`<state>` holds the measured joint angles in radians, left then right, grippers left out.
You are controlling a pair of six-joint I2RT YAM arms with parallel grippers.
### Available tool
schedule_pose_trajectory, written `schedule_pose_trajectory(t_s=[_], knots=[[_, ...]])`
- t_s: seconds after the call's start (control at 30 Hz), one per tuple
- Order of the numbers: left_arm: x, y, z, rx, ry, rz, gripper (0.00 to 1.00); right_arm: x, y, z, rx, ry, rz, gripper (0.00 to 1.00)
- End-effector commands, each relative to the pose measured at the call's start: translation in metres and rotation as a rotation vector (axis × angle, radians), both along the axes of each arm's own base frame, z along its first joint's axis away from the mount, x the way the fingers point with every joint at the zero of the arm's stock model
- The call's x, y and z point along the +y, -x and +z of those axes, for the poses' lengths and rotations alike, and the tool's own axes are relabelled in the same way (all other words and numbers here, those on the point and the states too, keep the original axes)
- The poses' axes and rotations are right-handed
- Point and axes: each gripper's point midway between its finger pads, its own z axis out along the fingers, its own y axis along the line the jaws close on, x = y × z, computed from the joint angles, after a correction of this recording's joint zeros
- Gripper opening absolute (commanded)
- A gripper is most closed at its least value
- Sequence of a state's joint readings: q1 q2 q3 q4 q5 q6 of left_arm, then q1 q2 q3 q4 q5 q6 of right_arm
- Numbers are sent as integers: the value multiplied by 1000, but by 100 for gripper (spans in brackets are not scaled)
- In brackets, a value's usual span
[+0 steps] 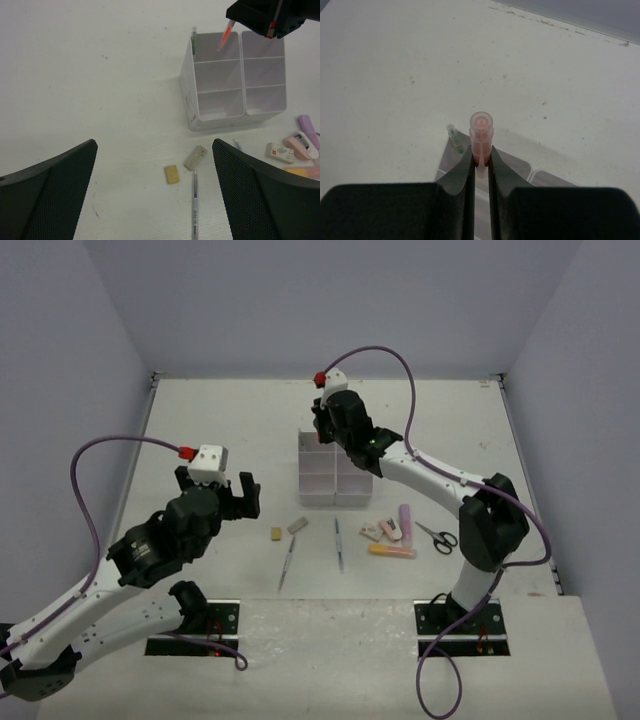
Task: Sort the stationery into containers
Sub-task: Place the pen in the storage box.
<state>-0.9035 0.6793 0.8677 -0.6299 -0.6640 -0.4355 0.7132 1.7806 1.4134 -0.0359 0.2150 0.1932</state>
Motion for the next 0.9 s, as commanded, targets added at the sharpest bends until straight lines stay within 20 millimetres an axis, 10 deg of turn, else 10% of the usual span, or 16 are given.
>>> schedule_pose_trajectory(t_s=[0.0, 0.47, 0.87], knots=[[-8, -6, -2, -2, -22, -26, 100, 10, -8, 6, -32, -61, -9, 8], [-8, -5, 1, -12, -10, -42, 100, 20, 8, -12, 13, -55, 31, 41], [-3, -6, 3, -19, -6, -27, 100, -5, 42, 55, -61, -109, 13, 49]])
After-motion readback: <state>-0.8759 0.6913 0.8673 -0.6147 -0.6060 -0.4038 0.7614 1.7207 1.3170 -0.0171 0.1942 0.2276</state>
